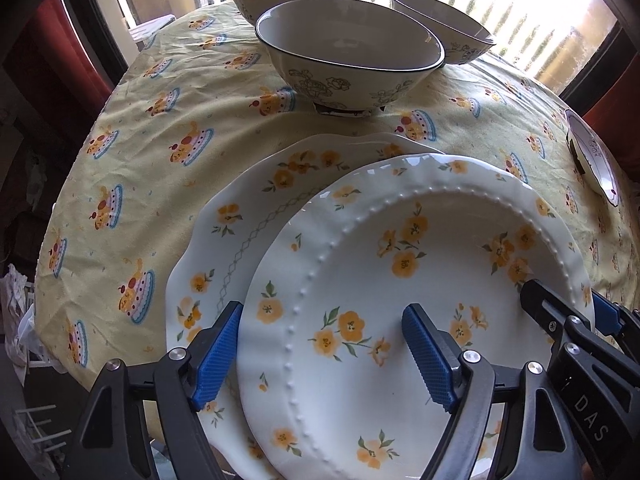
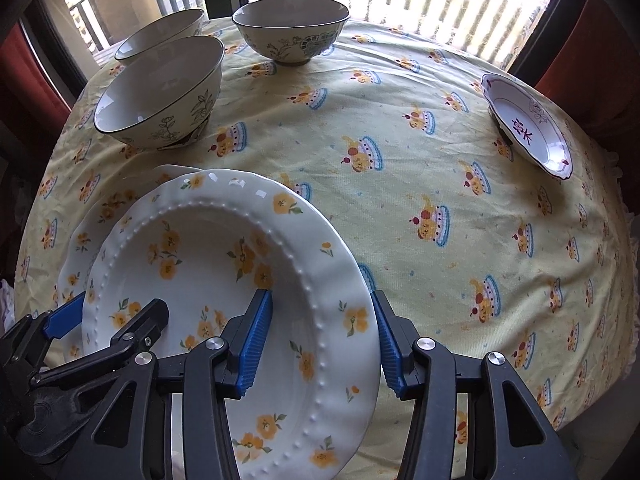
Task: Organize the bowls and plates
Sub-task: 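Lower the beaded-rim plate onto the scalloped plate and open the right gripper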
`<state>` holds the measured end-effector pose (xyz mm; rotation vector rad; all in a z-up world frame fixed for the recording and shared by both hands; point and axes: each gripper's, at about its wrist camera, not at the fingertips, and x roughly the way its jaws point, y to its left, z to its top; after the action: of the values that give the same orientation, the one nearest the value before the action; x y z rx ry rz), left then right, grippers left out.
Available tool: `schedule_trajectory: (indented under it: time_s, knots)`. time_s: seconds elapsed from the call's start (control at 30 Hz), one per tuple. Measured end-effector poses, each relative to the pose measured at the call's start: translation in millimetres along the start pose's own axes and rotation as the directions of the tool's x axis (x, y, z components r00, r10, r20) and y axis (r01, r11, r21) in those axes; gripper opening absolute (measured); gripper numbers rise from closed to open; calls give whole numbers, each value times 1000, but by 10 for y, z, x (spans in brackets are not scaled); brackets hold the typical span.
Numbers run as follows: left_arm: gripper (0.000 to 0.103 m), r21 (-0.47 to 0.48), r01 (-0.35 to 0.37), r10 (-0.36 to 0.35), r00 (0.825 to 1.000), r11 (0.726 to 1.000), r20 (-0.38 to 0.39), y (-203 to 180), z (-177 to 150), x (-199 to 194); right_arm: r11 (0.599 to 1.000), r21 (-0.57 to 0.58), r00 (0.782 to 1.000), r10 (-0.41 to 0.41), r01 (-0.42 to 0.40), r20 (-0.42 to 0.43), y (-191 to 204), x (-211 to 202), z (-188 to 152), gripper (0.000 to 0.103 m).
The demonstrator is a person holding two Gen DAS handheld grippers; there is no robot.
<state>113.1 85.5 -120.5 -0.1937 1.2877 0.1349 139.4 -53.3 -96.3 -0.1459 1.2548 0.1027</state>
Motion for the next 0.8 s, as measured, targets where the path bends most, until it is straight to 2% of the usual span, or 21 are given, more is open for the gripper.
schedule_trajectory:
  time_s: [0.17, 0.3, 0.43, 0.53, 0.67, 0.8]
  knots:
    - [84, 24, 1, -1, 1000, 1000, -18, 11, -13, -4, 1000, 29, 1000, 4, -4, 9, -36, -16, -35, 51]
    - [84, 12, 37, -37, 999, 999, -23, 103, -1, -55, 999, 48, 1000, -1, 1, 3, -22, -39, -73, 51]
    - [84, 50, 42, -44, 999, 998, 28, 150, 30, -192, 995, 100, 1000, 5, -4, -1, -50, -64, -111, 51]
    - [84, 96, 54, -60, 997, 994, 58, 147, 72, -276, 990, 141, 1000, 11, -10, -1, -56, -84, -153, 41]
    - [85, 108, 80, -82, 997, 991, 13, 215, 102, -233, 983, 183, 1000, -10, 8, 7, -27, -86, -182, 37]
    - [85, 125, 80, -82, 997, 989, 7, 284, 99, -256, 975, 222, 1000, -23, 22, 4, 17, -65, -190, 37]
